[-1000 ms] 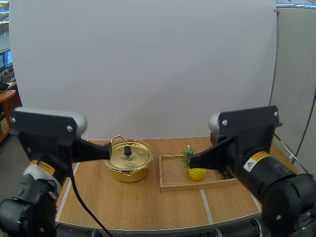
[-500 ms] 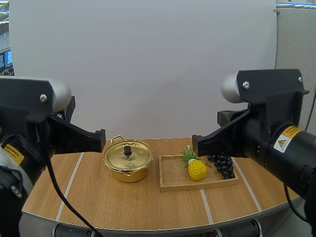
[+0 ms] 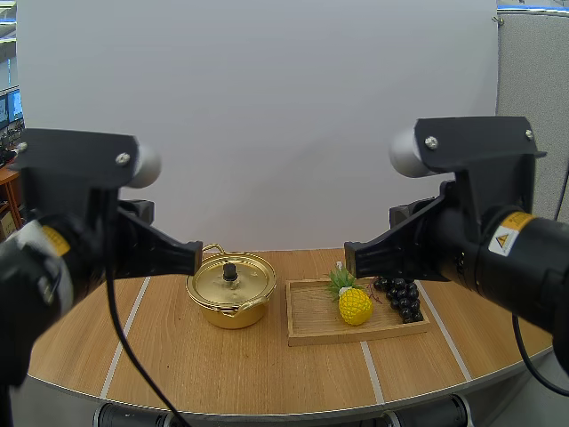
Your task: Open the pot, put the grape inside, and close it
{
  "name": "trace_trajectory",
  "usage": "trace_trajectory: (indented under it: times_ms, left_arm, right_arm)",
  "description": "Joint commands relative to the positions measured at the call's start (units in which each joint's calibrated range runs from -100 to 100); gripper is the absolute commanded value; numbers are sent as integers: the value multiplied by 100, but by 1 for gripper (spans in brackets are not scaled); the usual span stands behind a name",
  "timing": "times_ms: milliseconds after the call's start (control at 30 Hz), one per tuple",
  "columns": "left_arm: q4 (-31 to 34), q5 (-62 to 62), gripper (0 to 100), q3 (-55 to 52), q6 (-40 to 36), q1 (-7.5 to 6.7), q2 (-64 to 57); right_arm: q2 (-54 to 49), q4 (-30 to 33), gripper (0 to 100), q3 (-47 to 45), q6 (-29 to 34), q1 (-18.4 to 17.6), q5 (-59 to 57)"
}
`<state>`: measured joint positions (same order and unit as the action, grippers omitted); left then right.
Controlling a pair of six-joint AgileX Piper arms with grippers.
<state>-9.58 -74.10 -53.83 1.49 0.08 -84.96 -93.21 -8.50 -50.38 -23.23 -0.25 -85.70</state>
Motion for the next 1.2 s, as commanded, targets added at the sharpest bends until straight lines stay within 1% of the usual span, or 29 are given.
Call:
trace_trajectory:
  times_ms: [0, 100, 167, 367, 500, 667, 767, 800, 867, 933, 967, 1000, 1033, 1100, 1133, 1167]
  left_arm:
    - [48, 77, 0, 31, 59, -5, 478]
    - [48, 238, 0, 31, 59, -5, 866]
    - [48, 450, 0, 31, 86, -5, 1113]
    - [48, 1143, 0, 31, 395, -5, 1947]
    - [48, 1300, 0, 31, 485, -5, 2564]
    - [48, 1445, 0, 126, 611, -5, 3372]
    - [48, 1445, 0, 266, 611, -5, 3805]
    - [48, 1445, 0, 307, 611, -5, 3937]
    - [48, 1404, 5, 338, 611, -5, 4123]
    - [48, 1384, 18, 338, 611, -5, 4222]
    - [48, 1384, 27, 338, 611, -5, 4252]
    - [48, 1384, 38, 338, 611, -5, 4279]
    - [48, 1419, 52, 338, 611, -5, 4280]
    - [48, 1463, 83, 338, 621, -5, 4280]
    - [48, 1463, 100, 338, 672, -5, 4280]
    - [48, 1448, 100, 338, 765, -5, 4280]
  right_arm:
    - [308, 375, 0, 54, 118, 17, -24]
    - [608, 731, 0, 54, 454, 17, -24]
    - [823, 850, 0, 54, 511, 17, -24]
    - [1520, 850, 0, 54, 511, 17, -7]
    - [2069, 850, 0, 54, 522, 17, 51]
    - [2719, 850, 0, 54, 812, 17, 51]
    - [3018, 850, 0, 54, 874, 17, 51]
    - [3099, 850, 0, 54, 874, 17, 51]
    - [3199, 850, 0, 54, 874, 17, 51]
    - [3233, 850, 0, 54, 874, 17, 51]
    - [3233, 850, 0, 54, 874, 17, 70]
    - [3233, 850, 0, 54, 916, 17, 70]
    - [3233, 850, 5, 54, 974, 17, 83]
    - [3233, 850, 36, 54, 1119, 17, 149]
    - [3233, 850, 53, 54, 1128, 17, 218]
    - [3233, 850, 69, 54, 1128, 17, 329]
